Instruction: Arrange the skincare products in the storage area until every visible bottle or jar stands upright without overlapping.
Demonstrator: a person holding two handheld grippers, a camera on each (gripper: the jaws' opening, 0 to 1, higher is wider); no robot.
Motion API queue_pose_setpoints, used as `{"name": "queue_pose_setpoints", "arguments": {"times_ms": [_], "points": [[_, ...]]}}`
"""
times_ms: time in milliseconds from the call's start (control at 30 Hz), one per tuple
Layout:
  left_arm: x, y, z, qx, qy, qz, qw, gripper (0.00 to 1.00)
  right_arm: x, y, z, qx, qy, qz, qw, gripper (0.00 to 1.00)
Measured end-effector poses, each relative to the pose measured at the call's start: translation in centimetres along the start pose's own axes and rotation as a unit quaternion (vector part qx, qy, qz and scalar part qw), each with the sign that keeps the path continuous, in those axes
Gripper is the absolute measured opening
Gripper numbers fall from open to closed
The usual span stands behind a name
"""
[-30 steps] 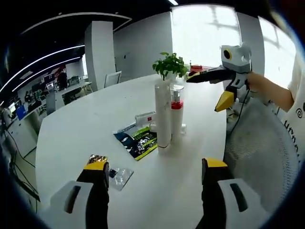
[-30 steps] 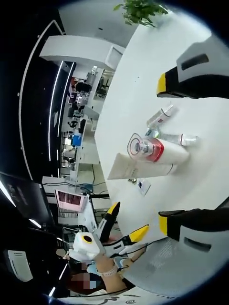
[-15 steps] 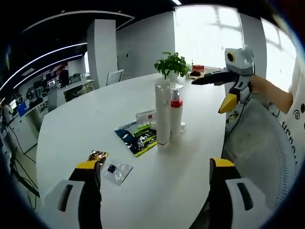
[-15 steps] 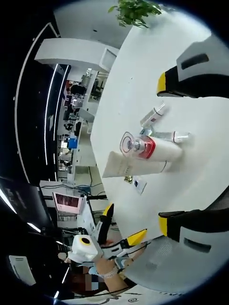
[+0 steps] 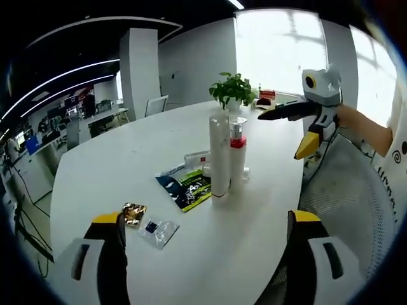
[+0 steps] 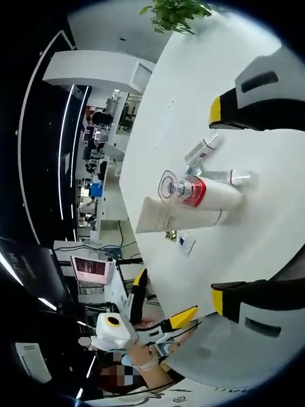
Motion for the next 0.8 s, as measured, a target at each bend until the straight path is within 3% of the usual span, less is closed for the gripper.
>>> {"name": "queue_pose_setpoints", "arguments": {"times_ms": [133,400,800], "points": [[0.2,0.2,-0.1,-0.004,-0.001,-0.003,1.0000,0.99,-0.1,0.1,0.2,0.005,0.006,0.003,1.0000,0.98],[-0.3,0.8,-0.1,-0.012,-0.007,0.004,0.9999,0.99,-0.2,0.3,0.2,0.006,0.011,-0.003,0.9999,0.84],[-0.5,1.4,-0.8,-0.024,-0.007,0.016,0.9996,0.99,-1.2,1.0,-0.3,0.012,0.008,0.014,0.9998,0.65]]}}
Point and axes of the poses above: the point that each gripper's makers call its tool centre point, and the gripper's own axes: y roughly forward along the fingers, z roughly to its left, x roughly out of its top, the point moved 2 cm from there along -y, roughly backward along the fingers, and after that the axes turned 6 degrees about y, right-handed, at the moved point
